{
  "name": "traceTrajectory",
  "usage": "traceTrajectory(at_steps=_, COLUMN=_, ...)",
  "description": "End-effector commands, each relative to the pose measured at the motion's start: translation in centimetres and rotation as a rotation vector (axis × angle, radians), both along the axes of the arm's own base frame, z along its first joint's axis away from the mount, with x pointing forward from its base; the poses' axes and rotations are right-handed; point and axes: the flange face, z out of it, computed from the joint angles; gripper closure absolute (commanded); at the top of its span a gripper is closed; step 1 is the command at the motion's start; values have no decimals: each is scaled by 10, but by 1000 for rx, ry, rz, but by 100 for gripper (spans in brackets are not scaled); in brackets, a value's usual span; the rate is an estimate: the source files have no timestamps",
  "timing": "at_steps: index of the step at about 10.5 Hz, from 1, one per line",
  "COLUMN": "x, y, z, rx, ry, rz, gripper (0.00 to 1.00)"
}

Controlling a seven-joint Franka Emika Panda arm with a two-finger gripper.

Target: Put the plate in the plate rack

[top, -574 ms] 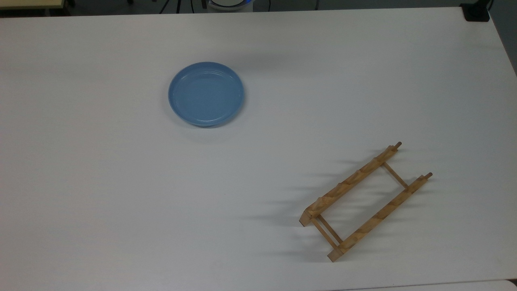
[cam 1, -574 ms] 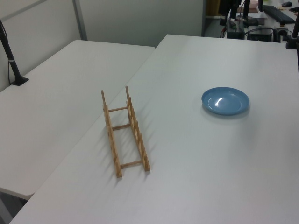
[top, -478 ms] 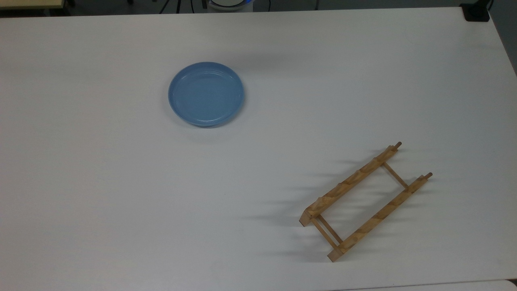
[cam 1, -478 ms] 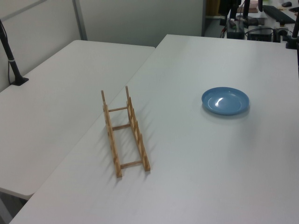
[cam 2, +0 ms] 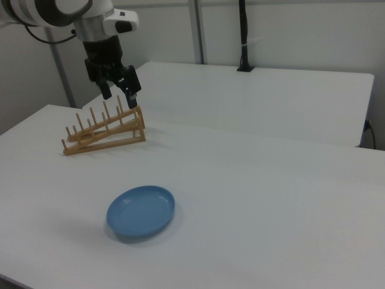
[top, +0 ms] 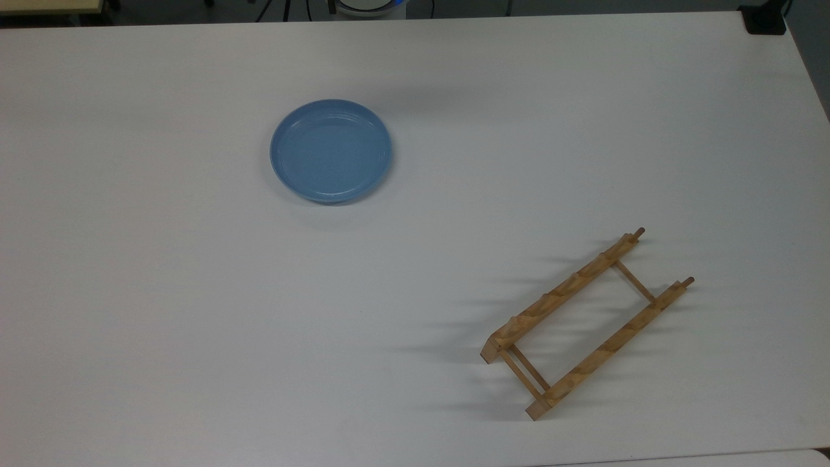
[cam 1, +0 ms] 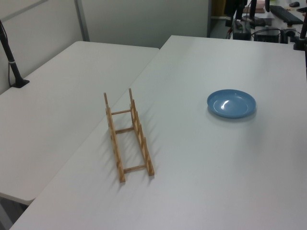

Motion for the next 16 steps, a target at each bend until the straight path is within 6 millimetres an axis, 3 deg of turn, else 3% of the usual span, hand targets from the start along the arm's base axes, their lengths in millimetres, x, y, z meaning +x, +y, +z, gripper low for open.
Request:
traceTrajectory(at_steps=1, x=-2, y=4, z=4, rx=-10, ry=-8, rz=20, gripper=0)
traceTrajectory(at_steps=3, x=-2, y=4, z=4, rx=-11, ry=-7, rz=34, gripper=0)
traceTrajectory(at_steps=5, x=-2, y=-4, z=2, rx=-24, ry=-1, rz=189, gripper=0)
traceTrajectory(at_steps=8, x=-14, y=-27, z=-3, rx=-30, ry=70, rz=449, gripper=0)
traceTrajectory(at_steps=9, x=-15, y=-40, z=-16, rx=-29, ry=95, rz=498, gripper=0)
traceTrajectory(at_steps=12, x=-17, y=-88, z=-90, rx=-15, ry=121, rz=452, gripper=0)
traceTrajectory(at_steps=16, x=-27, y=-116, z=-212, rx=-3, ry=120, rz=393, gripper=0)
